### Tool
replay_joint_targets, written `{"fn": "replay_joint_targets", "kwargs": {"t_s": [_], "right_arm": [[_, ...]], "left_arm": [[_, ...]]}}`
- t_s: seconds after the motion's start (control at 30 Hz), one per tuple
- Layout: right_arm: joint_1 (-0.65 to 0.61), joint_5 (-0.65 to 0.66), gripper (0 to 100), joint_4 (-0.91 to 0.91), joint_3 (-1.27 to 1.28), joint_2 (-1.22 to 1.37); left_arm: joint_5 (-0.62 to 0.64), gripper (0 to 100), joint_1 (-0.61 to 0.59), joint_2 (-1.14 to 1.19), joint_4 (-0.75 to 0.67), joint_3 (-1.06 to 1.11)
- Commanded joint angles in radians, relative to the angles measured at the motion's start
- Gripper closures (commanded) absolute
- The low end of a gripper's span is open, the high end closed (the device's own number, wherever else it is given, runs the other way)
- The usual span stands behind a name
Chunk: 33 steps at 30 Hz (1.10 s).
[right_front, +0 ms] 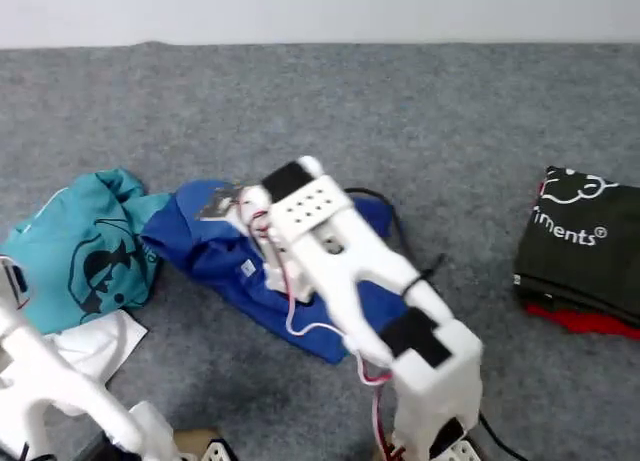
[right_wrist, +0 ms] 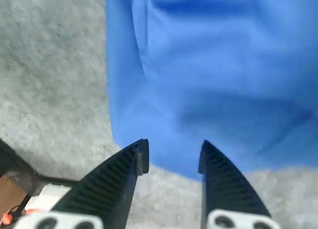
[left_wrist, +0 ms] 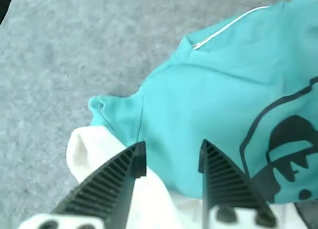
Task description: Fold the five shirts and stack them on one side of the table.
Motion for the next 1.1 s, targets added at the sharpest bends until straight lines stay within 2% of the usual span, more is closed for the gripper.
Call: {"fn": "replay_joint_targets", "kwargs": {"t_s": [0.0, 0.27, 0.7, 0.9, 1.07], "right_arm": [[-0.065, -0.008, 80.2, 0.042, -0.178, 0.09], [-0.157, -0.009, 80.2, 0.044, -0.267, 0.208], [-0.097, -0.009, 80.5, 0.033, -0.269, 0.357], [-0.045, -0.008, 93.8, 0.035, -0.275, 0.346], [0.016, -0.008, 96.9, 0.042, -0.301, 0.278]], "left_arm": [[0.012, 82, -0.008, -0.006, 0.005, 0.005], [0.015, 82, -0.008, -0.006, 0.005, 0.012], [0.015, 82, -0.009, -0.014, 0.008, 0.03], [0.015, 82, -0.009, -0.015, 0.009, 0.03], [0.015, 82, -0.009, -0.015, 0.008, 0.03]]}}
